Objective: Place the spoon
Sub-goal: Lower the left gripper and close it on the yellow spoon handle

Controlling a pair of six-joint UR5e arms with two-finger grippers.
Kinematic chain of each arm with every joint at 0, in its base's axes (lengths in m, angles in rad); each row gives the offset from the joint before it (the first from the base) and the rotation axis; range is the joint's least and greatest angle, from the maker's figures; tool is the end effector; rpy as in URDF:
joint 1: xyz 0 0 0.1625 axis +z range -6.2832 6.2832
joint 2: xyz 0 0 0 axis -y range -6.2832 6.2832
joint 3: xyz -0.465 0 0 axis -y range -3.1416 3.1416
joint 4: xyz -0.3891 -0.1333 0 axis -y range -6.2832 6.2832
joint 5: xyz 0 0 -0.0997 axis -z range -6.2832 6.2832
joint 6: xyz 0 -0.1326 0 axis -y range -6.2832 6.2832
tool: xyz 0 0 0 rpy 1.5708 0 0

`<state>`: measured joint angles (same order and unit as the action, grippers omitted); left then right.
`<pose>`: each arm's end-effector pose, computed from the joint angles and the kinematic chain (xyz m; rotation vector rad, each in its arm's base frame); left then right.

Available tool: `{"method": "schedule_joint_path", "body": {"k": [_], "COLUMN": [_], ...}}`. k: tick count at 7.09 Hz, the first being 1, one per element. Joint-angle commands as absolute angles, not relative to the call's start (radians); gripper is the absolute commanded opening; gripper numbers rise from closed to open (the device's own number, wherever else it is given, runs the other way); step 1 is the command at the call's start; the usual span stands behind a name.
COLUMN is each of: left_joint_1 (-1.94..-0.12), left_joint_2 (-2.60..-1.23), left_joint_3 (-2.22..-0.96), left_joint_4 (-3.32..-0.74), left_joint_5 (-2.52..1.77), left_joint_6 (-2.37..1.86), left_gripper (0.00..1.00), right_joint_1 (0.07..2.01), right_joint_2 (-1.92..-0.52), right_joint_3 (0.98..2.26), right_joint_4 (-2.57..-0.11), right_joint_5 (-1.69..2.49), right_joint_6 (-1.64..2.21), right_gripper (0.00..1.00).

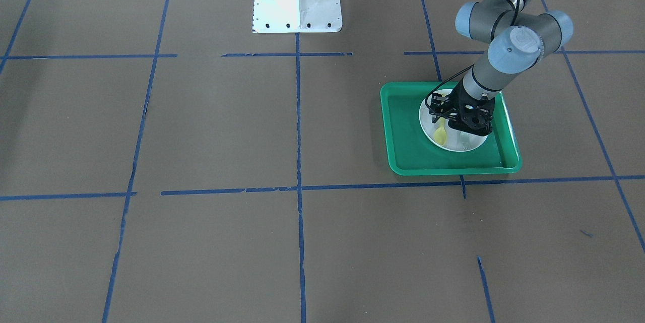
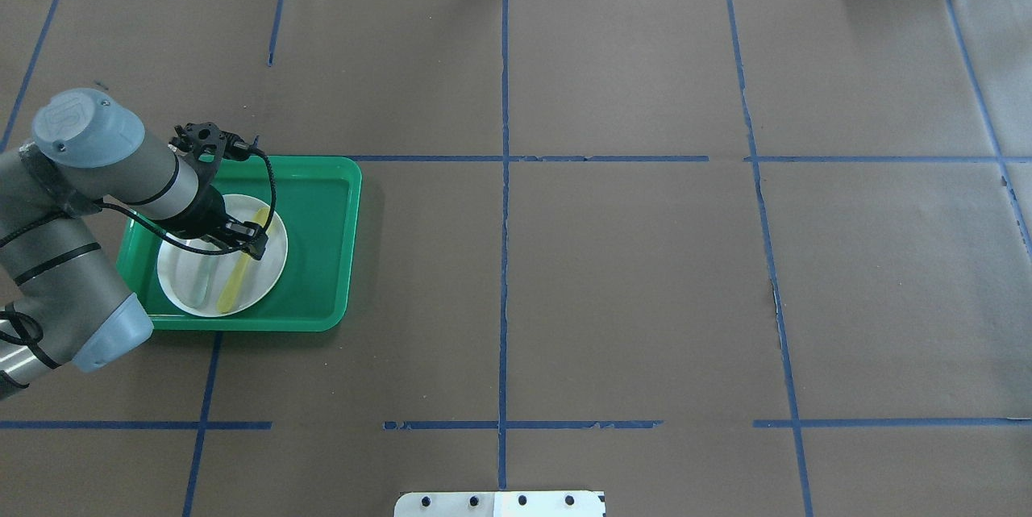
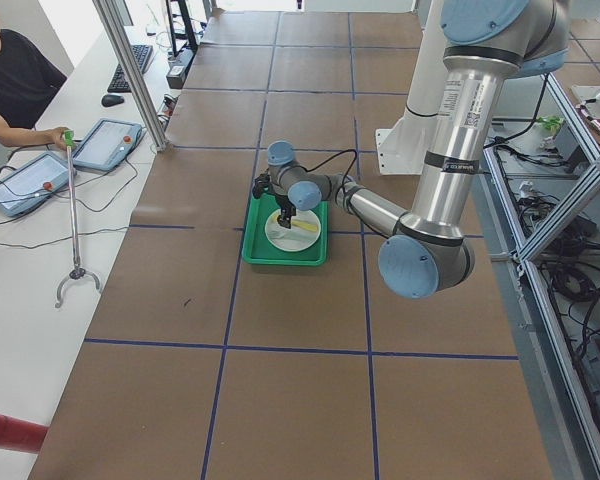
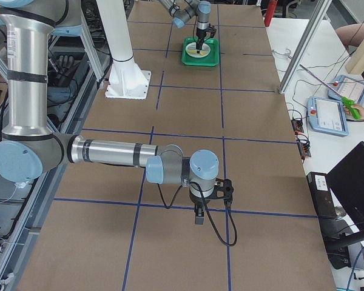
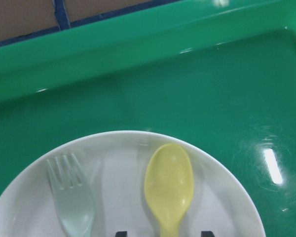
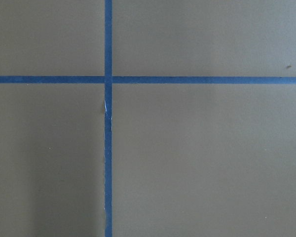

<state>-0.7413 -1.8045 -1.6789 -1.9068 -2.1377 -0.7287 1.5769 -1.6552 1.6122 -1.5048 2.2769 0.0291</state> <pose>0.4169 -0.4659 0.5090 0.0865 0.8526 0.2866 0.0500 -0.4512 0.7411 0.0139 -0.7063 0.0256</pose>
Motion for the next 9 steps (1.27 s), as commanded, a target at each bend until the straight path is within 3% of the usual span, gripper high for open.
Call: {"method": "schedule_joint_path", "body": {"k": [1,4,5,6,7,9], "left_joint_1": [-0.736,-0.724,-0.721,-0.722,-0.723,-0.727], "left_joint_2": [-1.804,-1.799,-1.795,-1.793,-1.795,-1.793], "left_joint_3": [-1.678,-1.674,-1.675,-1.683,-1.687,-1.695], "left_joint_4": [-1.907,-1.907,-1.907,-1.904,-1.869,-1.852], "left_joint_5": [-2.138,-2.138,-2.138,-2.140,-2.141,-2.140], "left_joint_6": [-0.730,-0.730,-0.730,-0.730,-0.729,-0.730], "left_gripper": [0.57,0.45,0.35,0.11,0.00,0.00], "right_joint_1": [1.577,1.577,1.577,1.577,1.577,1.577], "right_joint_2": [-1.655,-1.655,-1.655,-1.655,-1.655,-1.655], "right_joint_3": [1.612,1.612,1.612,1.612,1.612,1.612], "right_joint_4": [-1.505,-1.505,-1.505,-1.505,-1.505,-1.505], "right_joint_5": [2.276,2.278,2.278,2.278,2.278,2.278], "right_joint_6": [0.029,0.029,0.029,0.029,0.029,0.029], "right_gripper": [1.00,1.00,1.00,1.00,1.00,1.00]}}
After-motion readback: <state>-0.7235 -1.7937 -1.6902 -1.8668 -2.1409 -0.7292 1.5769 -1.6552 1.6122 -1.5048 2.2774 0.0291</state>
